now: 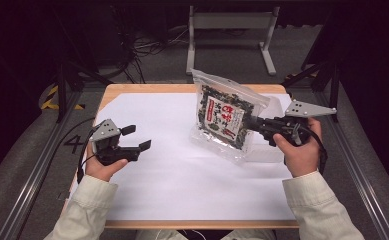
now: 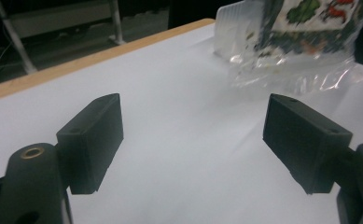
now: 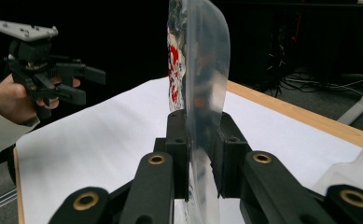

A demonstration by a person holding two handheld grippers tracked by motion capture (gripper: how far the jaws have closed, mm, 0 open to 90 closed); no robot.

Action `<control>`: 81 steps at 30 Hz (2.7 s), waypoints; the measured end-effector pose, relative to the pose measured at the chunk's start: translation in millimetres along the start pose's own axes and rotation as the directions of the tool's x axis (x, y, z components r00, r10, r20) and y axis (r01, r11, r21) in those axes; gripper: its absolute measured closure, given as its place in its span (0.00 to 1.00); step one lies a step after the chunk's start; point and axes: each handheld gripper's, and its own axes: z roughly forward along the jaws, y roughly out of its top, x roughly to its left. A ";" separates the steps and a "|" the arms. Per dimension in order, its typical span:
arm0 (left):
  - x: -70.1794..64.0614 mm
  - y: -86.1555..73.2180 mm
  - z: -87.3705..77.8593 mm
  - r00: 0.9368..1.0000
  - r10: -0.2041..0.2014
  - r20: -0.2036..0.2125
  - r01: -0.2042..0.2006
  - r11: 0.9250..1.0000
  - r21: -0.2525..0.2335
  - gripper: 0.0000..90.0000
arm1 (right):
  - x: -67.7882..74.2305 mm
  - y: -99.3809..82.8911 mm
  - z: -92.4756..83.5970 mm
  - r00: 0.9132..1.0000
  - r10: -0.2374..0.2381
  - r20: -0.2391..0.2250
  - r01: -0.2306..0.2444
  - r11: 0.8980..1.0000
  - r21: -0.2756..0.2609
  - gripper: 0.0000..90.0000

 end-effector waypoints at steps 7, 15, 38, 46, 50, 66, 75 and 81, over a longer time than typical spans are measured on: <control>5.1 -19.5 5.3 1.000 -0.006 -0.015 0.006 1.000 0.010 0.22 | -6.9 5.8 -8.6 0.999 0.001 0.036 -0.001 1.000 -0.012 0.87; 7.2 -31.2 12.0 1.000 0.003 -0.001 -0.003 1.000 -0.005 0.23 | -15.3 14.4 -15.7 0.997 0.009 0.070 -0.007 1.000 -0.022 0.87; 13.1 -43.2 17.3 0.998 -0.037 0.047 0.039 0.999 -0.026 0.20 | -48.5 21.6 -38.3 0.977 0.056 0.206 -0.046 0.998 -0.051 0.87; 13.1 -43.9 18.1 0.999 -0.029 0.040 0.030 0.999 -0.022 0.20 | -59.5 20.7 -45.8 0.966 0.060 0.253 -0.049 0.998 -0.048 0.87; 12.5 -44.0 18.4 0.999 -0.033 0.041 0.034 0.999 -0.021 0.20 | -65.0 20.5 -46.5 0.959 0.061 0.277 -0.052 0.998 -0.042 0.87; 11.7 -44.8 20.1 0.998 -0.034 0.047 0.034 0.999 -0.010 0.20 | -80.2 8.5 -52.2 0.938 0.087 0.336 -0.075 0.996 -0.049 0.87; 10.6 -45.2 21.5 0.998 -0.027 0.048 0.027 1.000 -0.004 0.20 | -88.0 -4.9 -50.8 0.934 0.115 0.337 -0.105 0.993 -0.046 0.87; 10.4 -45.2 21.6 0.998 -0.027 0.048 0.027 1.000 -0.001 0.20 | -92.7 -11.8 -50.0 0.928 0.113 0.355 -0.113 0.993 -0.021 0.87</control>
